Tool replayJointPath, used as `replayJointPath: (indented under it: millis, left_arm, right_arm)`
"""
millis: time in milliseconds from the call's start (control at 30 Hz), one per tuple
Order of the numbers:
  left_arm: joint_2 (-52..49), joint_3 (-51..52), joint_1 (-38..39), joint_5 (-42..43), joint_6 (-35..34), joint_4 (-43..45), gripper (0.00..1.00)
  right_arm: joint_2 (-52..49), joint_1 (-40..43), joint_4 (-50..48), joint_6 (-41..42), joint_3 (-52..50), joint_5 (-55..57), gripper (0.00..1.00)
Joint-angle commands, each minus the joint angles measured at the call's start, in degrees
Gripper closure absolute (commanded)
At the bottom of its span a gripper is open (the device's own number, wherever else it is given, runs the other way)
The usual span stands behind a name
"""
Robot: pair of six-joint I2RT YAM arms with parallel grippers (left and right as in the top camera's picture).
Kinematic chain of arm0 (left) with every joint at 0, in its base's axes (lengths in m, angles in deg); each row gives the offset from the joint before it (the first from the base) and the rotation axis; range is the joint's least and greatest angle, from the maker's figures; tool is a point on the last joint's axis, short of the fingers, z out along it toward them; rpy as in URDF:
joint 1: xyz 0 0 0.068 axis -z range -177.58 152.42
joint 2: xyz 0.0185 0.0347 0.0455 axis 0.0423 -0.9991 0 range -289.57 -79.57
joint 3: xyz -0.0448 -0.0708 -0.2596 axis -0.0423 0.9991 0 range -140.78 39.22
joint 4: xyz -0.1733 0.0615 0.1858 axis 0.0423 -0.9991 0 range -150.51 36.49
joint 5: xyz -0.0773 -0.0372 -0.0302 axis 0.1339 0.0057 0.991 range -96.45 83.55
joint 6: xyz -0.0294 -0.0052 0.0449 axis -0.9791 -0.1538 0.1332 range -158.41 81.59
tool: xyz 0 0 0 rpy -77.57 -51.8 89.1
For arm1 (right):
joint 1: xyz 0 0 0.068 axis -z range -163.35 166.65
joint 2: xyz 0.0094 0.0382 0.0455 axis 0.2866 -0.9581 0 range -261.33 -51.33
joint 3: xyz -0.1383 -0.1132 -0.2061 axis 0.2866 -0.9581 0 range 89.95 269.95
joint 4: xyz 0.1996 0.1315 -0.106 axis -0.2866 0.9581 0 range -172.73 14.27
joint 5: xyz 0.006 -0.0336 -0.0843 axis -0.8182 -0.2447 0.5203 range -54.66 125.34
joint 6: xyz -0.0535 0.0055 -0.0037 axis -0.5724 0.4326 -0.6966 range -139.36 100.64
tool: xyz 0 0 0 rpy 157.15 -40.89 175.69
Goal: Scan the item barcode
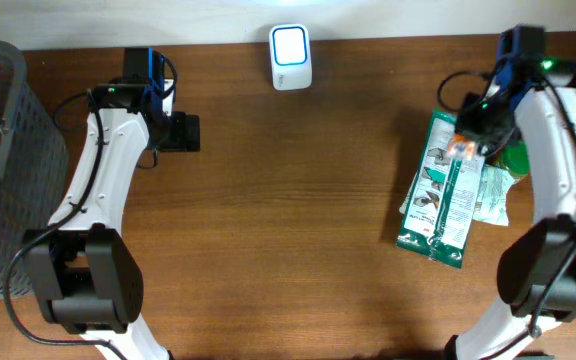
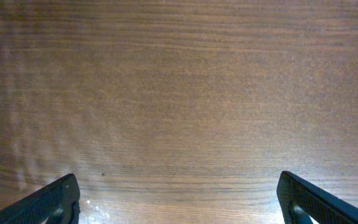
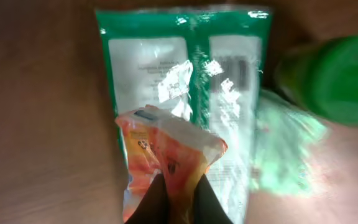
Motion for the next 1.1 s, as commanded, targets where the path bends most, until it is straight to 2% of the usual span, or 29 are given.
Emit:
replayJointPath:
  millis: [0, 33, 67, 100, 133, 200, 300, 400, 533, 667, 800, 1067]
  left_arm:
    - [0.87, -0.5, -0.15, -0.39, 1.11, -0.02, 0.01]
    - [0.87, -0.5, -0.15, -0.37, 1.11, -0.02, 0.01]
    - [0.87, -0.5, -0.15, -0.37, 1.09, -0.02, 0.01]
    - [0.87, -0.5, -0.15, -0.37, 1.11, -0.02, 0.01]
    - [0.87, -0.5, -0.15, -0.39, 1.11, -0.02, 0.01]
    - [0.87, -0.5, -0.15, -0.39, 1.11, -0.02, 0.01]
    - [0.87, -0.5, -0.15, -0.39, 1.11, -0.02, 0.01]
    - [0.87, -0.5, -0.15, -0.37, 1.11, -0.02, 0.01]
    - [0.87, -0.5, -0.15, -0.39, 1.11, -0.02, 0.01]
    - [0.87, -0.5, -0.15, -0.37, 1.11, -0.02, 0.01]
    - [0.87, -0.5, -0.15, -0.39, 1.11, -0.02, 0.01]
    - [0.87, -0.5, -0.15, -0.37, 1.11, -0.02, 0.01]
  right_arm:
    - [0.52, 0.13, -5.01, -0.57, -7.26, -2.03, 0.95]
    - [0.52, 0.46, -6.88, -0.52, -9.2, -2.03, 0.94]
    - [0.52, 1.22, -7.04, -0.57, -9.46, -2.05, 0.81]
    - [0.55, 1.81, -7.15, -0.57, -9.38, -2.08, 0.65]
    - [0.59, 2.43, -7.04, -0.61, -8.9, -2.62, 0.4]
    - [0.87, 3.72, -5.88, -3.91, -6.23, -8.33, 0.17]
    - [3.45, 3.91, -1.51, -10.12, 1.81, -14.78, 0.04]
    - [8.0, 0.96, 5.53, -14.78, 11.23, -15.98, 0.02]
    - [17.86, -4.2, 11.63, -15.43, 20.06, -15.74, 0.02]
    - [29.51, -4.87, 13.51, -15.41, 20.9, -15.72, 0.02]
    - [36.28, -4.87, 14.67, -15.43, 20.9, -15.65, 0.02]
    - [39.17, -4.87, 16.83, -15.43, 20.87, -10.51, 0.02]
